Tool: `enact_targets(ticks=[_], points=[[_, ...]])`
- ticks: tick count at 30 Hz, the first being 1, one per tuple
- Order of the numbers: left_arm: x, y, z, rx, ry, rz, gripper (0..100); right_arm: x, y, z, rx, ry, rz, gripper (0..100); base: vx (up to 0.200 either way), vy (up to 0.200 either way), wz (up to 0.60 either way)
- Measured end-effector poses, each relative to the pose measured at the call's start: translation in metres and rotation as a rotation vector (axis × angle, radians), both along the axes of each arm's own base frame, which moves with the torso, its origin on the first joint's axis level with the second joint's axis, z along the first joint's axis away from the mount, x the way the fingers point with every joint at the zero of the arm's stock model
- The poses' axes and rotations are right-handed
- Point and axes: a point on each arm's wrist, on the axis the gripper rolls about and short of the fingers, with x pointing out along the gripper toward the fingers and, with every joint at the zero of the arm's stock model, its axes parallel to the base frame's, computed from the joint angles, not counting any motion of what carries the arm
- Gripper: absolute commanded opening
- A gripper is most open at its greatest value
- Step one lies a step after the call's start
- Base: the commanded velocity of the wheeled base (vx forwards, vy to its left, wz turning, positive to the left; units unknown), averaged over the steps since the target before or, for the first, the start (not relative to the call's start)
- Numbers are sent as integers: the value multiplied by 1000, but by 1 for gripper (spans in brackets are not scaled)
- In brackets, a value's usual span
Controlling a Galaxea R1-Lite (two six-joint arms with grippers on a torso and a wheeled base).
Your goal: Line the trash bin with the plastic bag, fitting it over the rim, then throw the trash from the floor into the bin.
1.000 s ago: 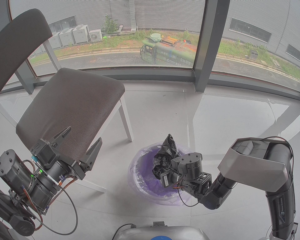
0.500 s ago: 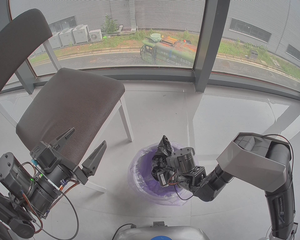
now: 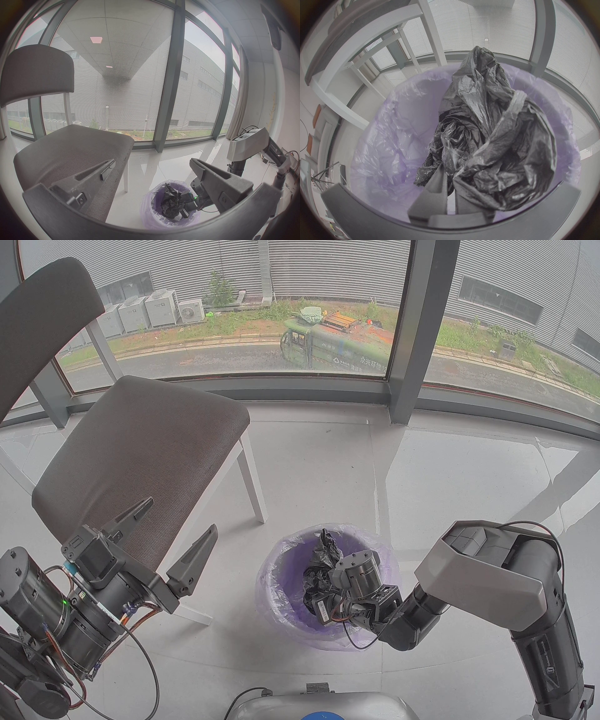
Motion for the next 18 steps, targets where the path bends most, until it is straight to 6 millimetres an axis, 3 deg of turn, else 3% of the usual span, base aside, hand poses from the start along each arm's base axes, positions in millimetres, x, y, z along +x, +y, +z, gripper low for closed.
enact_targets(ticks=[16, 17, 18], points=[[0, 0, 0, -1, -2, -2, 100, -1, 0, -15, -20, 24, 1, 0, 0, 0, 0], [0, 0, 0, 0, -2, -2, 100, -1, 0, -15, -22, 25, 1, 100, 0, 0, 0], [0, 0, 0, 0, -2, -2, 100, -1, 0, -15, -23, 26, 1, 100, 0, 0, 0]])
